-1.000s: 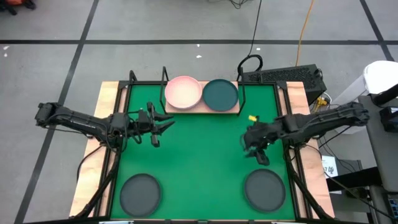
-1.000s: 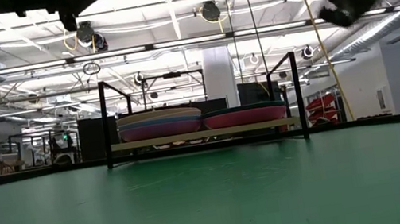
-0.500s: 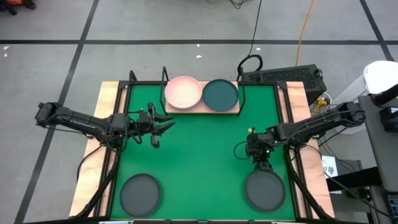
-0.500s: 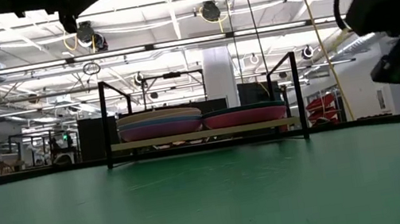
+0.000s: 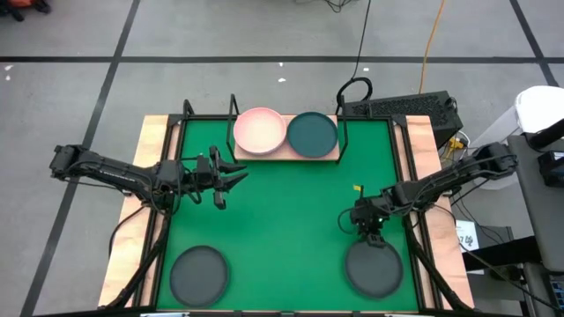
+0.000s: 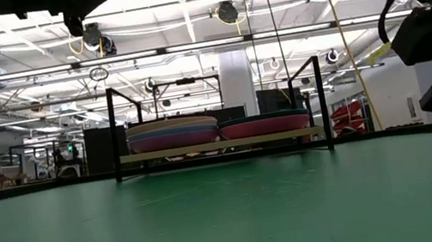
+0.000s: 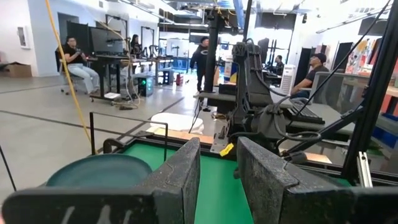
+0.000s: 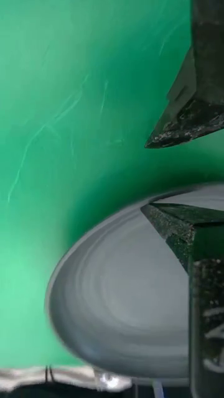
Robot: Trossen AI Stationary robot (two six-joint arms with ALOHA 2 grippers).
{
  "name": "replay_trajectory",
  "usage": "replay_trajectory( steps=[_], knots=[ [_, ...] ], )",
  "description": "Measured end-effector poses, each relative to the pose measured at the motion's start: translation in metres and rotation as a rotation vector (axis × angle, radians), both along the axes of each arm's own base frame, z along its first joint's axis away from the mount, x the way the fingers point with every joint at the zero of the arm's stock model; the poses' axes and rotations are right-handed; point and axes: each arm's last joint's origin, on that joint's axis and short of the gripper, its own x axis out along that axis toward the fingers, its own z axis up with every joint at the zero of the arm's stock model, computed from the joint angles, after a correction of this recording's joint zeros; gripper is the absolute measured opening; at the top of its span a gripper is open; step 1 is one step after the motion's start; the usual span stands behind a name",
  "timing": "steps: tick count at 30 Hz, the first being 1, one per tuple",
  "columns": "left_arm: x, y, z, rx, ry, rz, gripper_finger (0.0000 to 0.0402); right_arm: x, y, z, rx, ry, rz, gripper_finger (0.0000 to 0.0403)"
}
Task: Place and stack plates onto a shelf
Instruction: Stack the right black plate on top of the dark green plate on the shelf
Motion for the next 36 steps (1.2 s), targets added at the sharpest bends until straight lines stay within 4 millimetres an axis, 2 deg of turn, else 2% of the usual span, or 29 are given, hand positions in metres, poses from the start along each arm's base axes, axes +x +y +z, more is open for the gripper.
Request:
replay_trajectory(
  steps=[4,9,20,31,36],
  knots=[
    [0.0000,0.0000,-0.0001,-0.007,0.000,-0.001,0.0110,-0.0019,0.0005,-0.0027,-0.037,-0.004,-0.010,0.0133],
    [0.0001,0.0000,-0.0007,-0.009,0.006,-0.001,0.0110,-0.0023,0.0001,-0.0034,-0.048,-0.002,-0.019,0.0110],
    [0.0001,0.0000,-0.0012,-0.012,0.010,-0.001,0.0110,-0.0024,0.0002,-0.0034,-0.047,-0.008,-0.004,0.0006],
    [0.0001,0.0000,-0.0012,-0.011,0.010,-0.001,0.0110,0.0009,0.0010,-0.0015,-0.039,-0.047,-0.005,0.0002],
    [0.0002,0.0000,-0.0013,-0.011,0.011,-0.001,0.0110,0.0061,0.0024,0.0055,-0.047,-0.075,0.010,0.0001]
  ],
)
